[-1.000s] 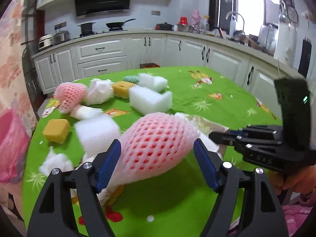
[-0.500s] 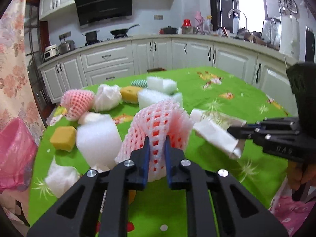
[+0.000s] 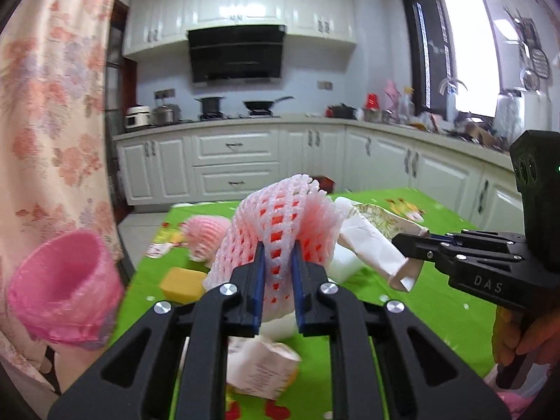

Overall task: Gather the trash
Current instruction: 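Carry both items to the pink wastebasket and open both grippers to drop them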

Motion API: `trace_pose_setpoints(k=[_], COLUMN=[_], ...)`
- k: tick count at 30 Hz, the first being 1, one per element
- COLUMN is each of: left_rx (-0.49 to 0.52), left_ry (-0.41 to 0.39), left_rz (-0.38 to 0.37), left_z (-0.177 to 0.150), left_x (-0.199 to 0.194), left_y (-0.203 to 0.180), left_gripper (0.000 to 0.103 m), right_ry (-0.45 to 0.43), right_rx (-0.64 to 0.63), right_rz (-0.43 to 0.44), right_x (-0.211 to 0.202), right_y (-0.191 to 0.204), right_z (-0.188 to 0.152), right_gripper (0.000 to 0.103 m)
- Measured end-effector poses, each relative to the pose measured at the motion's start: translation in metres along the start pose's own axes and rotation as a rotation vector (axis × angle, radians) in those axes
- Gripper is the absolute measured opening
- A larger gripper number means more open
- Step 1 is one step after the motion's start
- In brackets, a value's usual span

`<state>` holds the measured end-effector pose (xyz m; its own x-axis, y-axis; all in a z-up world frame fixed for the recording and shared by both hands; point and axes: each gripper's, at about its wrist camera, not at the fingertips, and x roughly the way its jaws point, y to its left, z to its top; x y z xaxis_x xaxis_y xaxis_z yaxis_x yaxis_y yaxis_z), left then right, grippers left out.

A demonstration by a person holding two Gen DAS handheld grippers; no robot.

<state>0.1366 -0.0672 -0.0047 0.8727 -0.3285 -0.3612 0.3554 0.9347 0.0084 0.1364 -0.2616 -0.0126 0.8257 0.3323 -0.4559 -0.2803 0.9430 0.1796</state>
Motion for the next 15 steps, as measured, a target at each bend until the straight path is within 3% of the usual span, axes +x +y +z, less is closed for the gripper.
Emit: trace_pose_setpoints(k=[15], left_rx=[-0.148], left_ry=[-0.041], left_rz=[0.311], left_z=[-0.004], left_x=[-0.052], left_y=[0.136], left_gripper=[0.014], right_ry=[0.031], right_rx=[-0.202], right_rz=[0.243], right_x=[0.096], right_y=[0.130], right_z=[0.046], right_gripper=[0.014])
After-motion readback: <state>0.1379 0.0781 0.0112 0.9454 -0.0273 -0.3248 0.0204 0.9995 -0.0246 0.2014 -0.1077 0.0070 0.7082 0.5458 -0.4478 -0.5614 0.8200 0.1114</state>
